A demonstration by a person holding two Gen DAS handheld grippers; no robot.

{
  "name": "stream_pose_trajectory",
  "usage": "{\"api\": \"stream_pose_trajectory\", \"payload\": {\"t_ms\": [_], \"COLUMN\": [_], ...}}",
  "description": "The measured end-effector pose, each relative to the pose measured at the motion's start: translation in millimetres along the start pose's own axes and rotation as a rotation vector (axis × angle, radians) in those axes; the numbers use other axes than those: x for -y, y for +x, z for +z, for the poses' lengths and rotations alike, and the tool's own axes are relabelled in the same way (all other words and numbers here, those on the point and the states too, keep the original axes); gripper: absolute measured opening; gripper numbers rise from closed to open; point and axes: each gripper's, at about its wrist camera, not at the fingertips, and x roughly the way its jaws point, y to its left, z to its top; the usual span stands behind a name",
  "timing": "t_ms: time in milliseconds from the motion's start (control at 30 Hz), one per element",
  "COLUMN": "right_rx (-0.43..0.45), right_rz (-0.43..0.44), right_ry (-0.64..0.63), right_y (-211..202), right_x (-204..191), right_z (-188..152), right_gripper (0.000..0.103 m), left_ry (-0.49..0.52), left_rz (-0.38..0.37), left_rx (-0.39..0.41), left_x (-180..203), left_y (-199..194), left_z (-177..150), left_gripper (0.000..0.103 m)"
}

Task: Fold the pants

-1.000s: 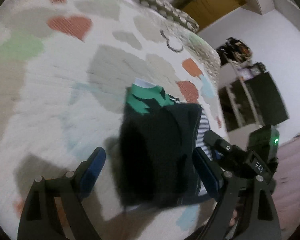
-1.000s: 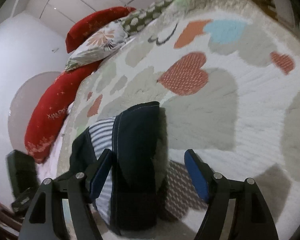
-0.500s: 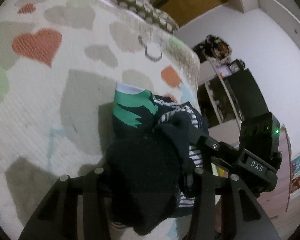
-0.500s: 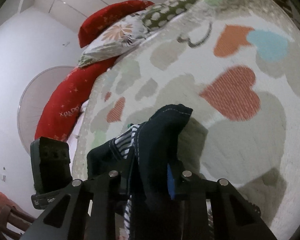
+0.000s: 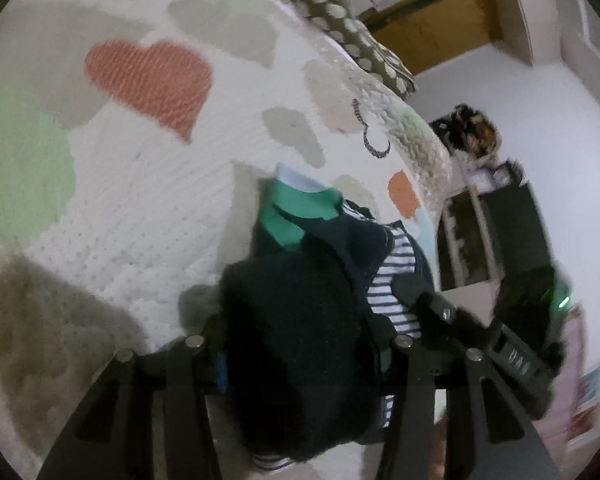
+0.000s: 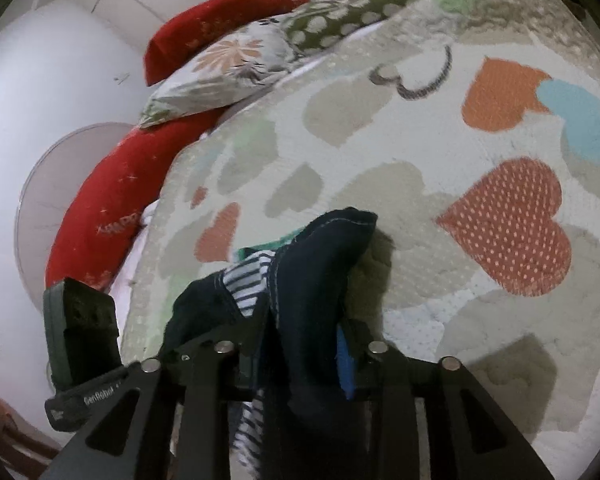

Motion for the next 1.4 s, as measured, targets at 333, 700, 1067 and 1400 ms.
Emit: {"api": "stream_pose_trajectory", "payload": {"t_ms": [333,700,1067,1400], "right_rx": [0.033,0.034,-0.080,0.056], "right_rz": [-0.021,-0.003,-0.027,-0.257], "right_ry": [0.040,-0.190,-0.026,-0.284], "right_y": [-18.6,-38.6,21.7,-43.7], "right_x": [16.8,-61.5,-41.4,-68.4], "right_z": [-16.4,0.3,26.2,-43.1], "right_gripper": [0.062,0.062,0.062,0.060], "left_ry": [-0.014,-0.012,-0.009,0.026], "left_rz": [0.015,0.123,0.094,0.144], "left_rx": [0.058,0.112,0.098,0.203], "left_x": [-1.6,-6.3,-4.3,3.6], "left_y": [-24.1,-41.7,-41.1,-67.0], "left_z": [-0.9,-4.7,-10.8,-10.8], "left_gripper": [0.050,0.050,0.055,0.067]}}
